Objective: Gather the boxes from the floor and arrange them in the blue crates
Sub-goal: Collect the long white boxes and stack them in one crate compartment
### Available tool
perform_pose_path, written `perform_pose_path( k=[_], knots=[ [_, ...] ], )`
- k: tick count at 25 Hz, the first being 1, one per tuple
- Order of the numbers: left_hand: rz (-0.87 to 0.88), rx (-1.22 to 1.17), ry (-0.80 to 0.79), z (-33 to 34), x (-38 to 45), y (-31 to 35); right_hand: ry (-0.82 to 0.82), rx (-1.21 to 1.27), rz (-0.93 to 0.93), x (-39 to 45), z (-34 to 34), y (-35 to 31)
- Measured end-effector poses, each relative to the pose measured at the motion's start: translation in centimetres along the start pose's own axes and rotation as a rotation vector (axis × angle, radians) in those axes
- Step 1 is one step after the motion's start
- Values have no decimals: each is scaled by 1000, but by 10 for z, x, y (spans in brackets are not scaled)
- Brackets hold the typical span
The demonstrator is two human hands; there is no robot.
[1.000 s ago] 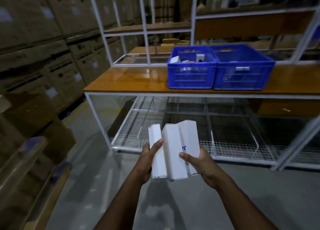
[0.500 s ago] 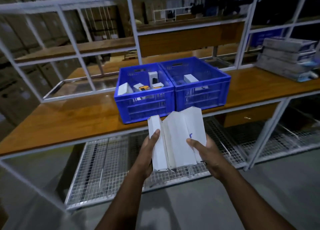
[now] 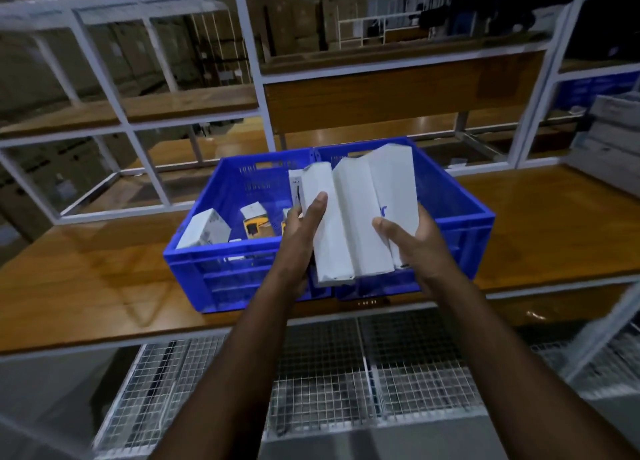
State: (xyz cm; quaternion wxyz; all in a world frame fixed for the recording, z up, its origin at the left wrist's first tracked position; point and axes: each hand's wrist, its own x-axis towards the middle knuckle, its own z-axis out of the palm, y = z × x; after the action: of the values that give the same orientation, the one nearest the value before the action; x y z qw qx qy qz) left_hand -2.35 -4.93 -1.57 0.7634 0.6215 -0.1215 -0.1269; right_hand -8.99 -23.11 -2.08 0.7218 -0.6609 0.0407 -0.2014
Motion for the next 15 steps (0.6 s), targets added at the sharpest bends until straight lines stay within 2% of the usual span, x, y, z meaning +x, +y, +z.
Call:
perform_pose_path(
  k=[6, 9, 15],
  knots=[
    [55, 160, 19, 53, 85, 27, 37, -89, -24, 87, -32, -12],
    [59, 273, -32, 62, 129, 21, 50, -156, -6, 117, -47, -10],
    [-44, 456, -100, 68, 185, 0, 81, -514, 96, 162, -74, 5]
  ],
)
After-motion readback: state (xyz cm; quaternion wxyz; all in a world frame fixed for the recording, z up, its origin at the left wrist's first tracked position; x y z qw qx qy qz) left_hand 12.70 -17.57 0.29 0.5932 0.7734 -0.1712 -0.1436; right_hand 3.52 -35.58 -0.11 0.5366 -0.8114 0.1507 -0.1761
